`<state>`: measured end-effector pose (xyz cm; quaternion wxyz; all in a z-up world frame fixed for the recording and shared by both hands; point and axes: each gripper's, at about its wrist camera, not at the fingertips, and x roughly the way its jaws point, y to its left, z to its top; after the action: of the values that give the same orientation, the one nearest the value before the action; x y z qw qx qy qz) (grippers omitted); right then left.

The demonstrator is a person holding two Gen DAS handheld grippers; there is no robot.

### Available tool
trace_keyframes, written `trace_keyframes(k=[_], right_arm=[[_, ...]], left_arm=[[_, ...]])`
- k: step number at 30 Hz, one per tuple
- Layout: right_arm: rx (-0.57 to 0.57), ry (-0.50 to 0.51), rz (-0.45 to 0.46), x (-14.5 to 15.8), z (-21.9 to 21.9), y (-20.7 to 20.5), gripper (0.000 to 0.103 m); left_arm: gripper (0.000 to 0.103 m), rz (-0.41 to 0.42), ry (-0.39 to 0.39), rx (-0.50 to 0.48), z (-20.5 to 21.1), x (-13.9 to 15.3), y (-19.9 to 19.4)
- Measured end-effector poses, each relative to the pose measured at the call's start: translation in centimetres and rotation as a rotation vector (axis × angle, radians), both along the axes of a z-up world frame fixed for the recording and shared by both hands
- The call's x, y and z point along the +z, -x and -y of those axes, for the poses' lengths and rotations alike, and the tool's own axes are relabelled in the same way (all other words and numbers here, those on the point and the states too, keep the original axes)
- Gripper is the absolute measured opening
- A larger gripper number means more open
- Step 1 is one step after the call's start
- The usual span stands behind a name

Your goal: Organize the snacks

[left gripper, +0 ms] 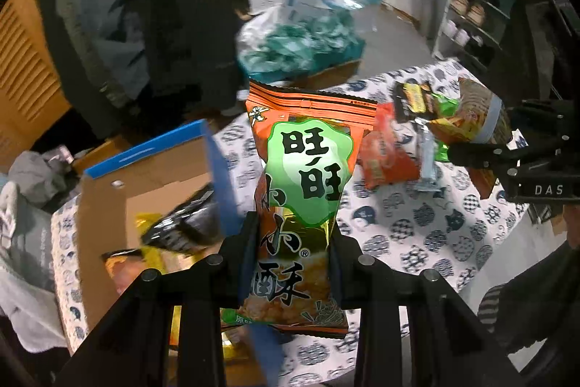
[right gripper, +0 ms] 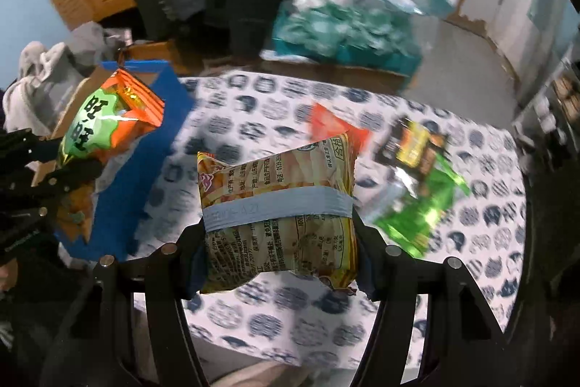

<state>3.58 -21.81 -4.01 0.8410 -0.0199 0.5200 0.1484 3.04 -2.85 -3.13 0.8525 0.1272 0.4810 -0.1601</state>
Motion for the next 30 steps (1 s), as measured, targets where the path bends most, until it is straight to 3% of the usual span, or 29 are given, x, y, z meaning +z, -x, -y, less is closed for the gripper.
trace_keyframes(k=[15,30], right_arm=[[0.187,-0.008,-0.005,0.4,-12.5,-2.3,0.064],[0.382,0.054,-0.053,-2.3,-23.2,-1.8,0.064]], left_arm=[[0.034,0.015,0.012,0.156,-9.9,0.0,-0.9],[0.034,-0.041,0.006,0.285,-17.2,-2.9,-1.1]])
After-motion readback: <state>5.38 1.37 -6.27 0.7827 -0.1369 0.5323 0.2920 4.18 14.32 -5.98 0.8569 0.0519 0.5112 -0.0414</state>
